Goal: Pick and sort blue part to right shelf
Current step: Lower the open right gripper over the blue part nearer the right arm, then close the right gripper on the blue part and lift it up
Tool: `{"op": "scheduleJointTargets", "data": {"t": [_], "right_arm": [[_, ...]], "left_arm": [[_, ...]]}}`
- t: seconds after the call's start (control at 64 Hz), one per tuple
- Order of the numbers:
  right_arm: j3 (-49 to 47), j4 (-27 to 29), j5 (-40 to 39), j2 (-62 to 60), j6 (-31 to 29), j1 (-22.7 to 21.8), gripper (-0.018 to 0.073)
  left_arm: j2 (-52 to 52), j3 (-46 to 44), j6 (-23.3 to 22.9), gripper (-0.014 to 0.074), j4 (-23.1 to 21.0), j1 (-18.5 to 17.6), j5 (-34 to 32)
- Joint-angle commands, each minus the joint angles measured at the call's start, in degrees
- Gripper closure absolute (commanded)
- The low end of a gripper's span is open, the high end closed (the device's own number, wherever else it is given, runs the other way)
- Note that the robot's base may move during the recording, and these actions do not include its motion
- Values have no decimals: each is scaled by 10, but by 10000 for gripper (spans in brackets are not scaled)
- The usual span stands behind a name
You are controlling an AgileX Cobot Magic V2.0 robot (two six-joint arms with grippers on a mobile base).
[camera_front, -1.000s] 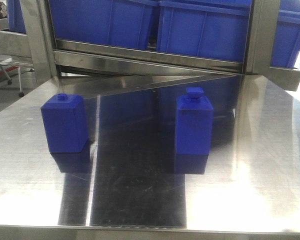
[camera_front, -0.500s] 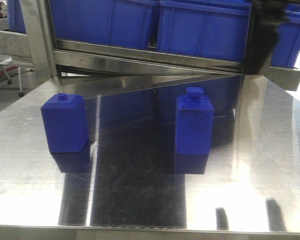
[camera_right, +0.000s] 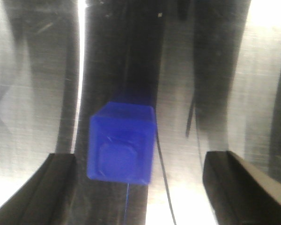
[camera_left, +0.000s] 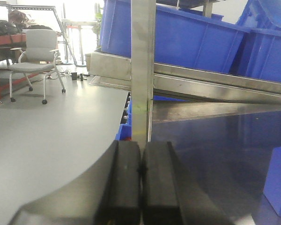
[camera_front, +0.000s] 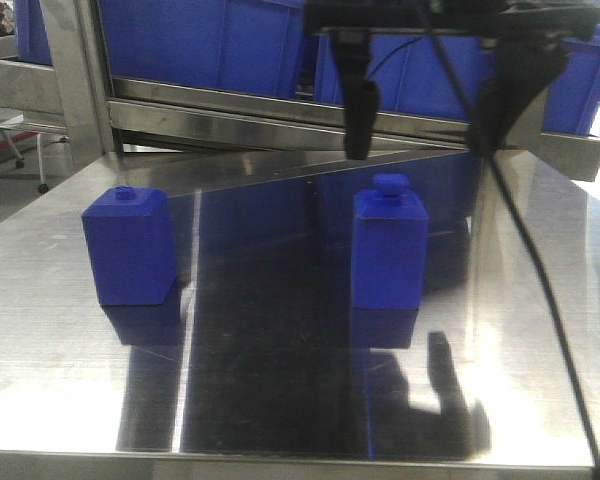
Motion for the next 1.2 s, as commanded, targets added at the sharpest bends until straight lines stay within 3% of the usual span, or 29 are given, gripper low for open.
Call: {"op": "scheduleJointTargets", "data": {"t": [0.0,0.266,0.469,1.062,1.187], "right_arm": [[-31,9,-6,-7,2,2,-59],[-32,10,-5,29,8,3,-59],[-26,10,2,52,51,3,-59],[-9,16,-14,75,42,8,-52],[-9,19,-16,79,42,11,6]], "left_arm": [[-13,14,-2,461,-2,-4,-47],[-13,14,-2,461,-2,-4,-47],[-13,14,-2,461,-2,-4,-47],[-13,14,-2,461,-2,-4,-47],[-13,14,-2,461,-2,-4,-47]]}}
